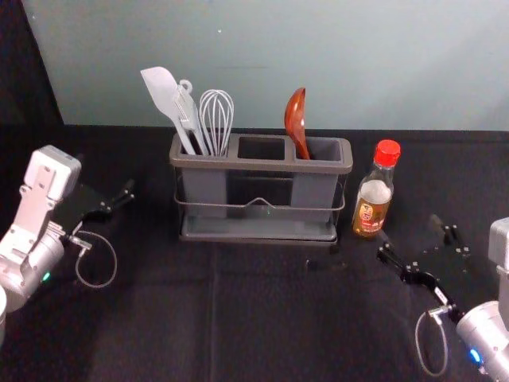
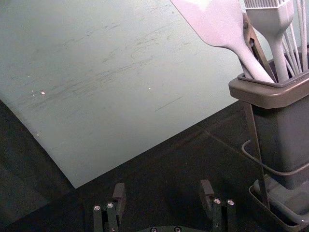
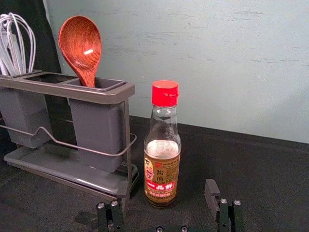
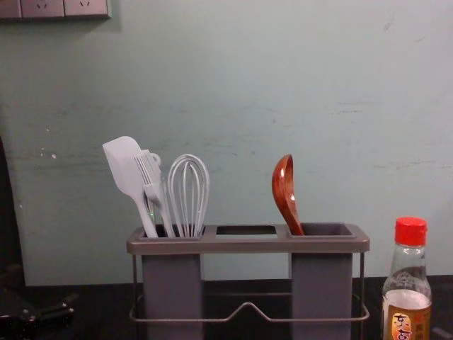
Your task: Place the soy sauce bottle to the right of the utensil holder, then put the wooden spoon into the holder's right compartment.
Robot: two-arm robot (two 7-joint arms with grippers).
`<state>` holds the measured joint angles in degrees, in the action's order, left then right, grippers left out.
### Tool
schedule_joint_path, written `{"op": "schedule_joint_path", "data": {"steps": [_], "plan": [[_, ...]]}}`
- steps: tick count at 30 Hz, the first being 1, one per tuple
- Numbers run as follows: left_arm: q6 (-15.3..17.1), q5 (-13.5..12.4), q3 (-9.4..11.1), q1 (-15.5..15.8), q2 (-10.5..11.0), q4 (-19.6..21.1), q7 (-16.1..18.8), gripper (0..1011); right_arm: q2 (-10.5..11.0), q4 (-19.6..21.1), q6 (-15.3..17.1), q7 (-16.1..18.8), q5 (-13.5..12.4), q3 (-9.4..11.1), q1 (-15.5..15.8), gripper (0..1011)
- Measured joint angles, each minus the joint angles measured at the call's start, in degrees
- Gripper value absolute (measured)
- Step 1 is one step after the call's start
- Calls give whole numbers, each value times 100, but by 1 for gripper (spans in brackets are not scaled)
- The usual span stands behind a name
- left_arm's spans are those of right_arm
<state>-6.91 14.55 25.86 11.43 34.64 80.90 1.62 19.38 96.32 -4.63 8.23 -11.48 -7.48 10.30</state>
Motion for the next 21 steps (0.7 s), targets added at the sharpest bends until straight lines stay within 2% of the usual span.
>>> {"op": "schedule_joint_path", "data": {"steps": [21], "plan": [[0,0,0,0,0,0,0,1005,-8,0,-18,-30,-8,-5,12,1002]]}}
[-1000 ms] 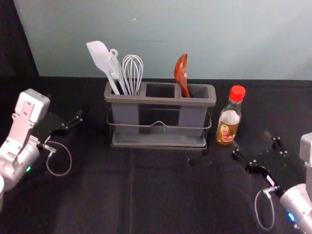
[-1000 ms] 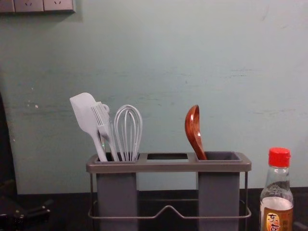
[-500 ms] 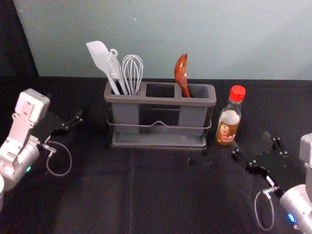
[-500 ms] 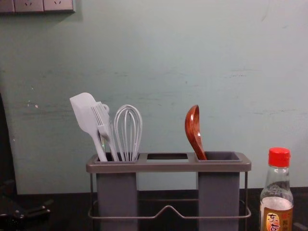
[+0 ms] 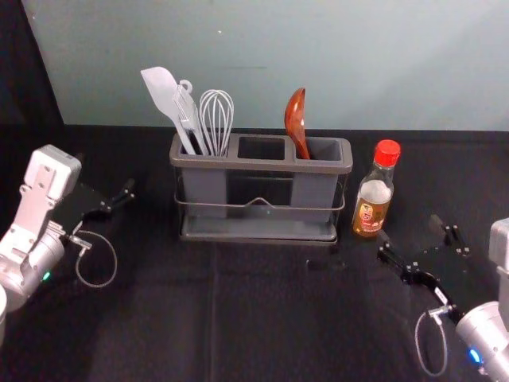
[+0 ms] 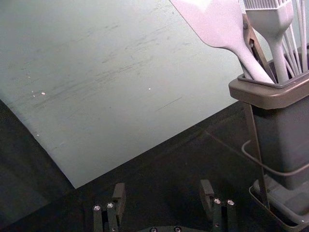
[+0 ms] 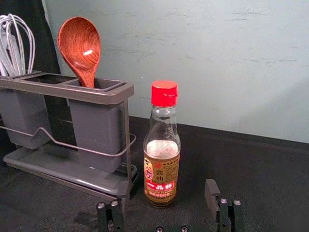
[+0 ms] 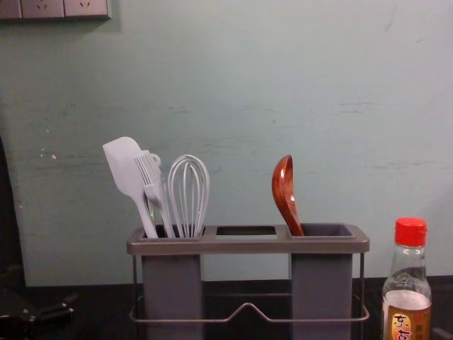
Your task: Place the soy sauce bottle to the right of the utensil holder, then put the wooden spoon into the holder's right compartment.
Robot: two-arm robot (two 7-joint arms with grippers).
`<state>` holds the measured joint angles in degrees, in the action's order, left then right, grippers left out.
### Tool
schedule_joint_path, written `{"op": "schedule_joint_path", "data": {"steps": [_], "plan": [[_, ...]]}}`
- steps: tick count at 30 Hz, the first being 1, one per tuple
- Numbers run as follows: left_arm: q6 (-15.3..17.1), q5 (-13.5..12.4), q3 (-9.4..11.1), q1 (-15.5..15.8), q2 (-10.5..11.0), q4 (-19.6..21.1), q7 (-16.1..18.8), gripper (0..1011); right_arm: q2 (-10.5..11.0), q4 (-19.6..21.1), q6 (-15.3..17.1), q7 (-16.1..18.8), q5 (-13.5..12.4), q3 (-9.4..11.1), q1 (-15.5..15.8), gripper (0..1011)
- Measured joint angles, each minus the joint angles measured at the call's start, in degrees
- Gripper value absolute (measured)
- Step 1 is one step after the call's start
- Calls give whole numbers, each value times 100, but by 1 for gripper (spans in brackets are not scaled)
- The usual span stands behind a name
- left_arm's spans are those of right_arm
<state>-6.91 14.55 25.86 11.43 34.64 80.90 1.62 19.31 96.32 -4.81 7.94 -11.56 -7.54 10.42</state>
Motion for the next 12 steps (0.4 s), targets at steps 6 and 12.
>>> {"op": "schedule_joint_path", "data": {"steps": [6,12], "plan": [[0,0,0,0,0,0,0,1005,0,0,-3,-2,0,0,1,1002],[0,0,0,0,0,0,0,1005,0,0,-6,-4,0,0,1,1002]]}}
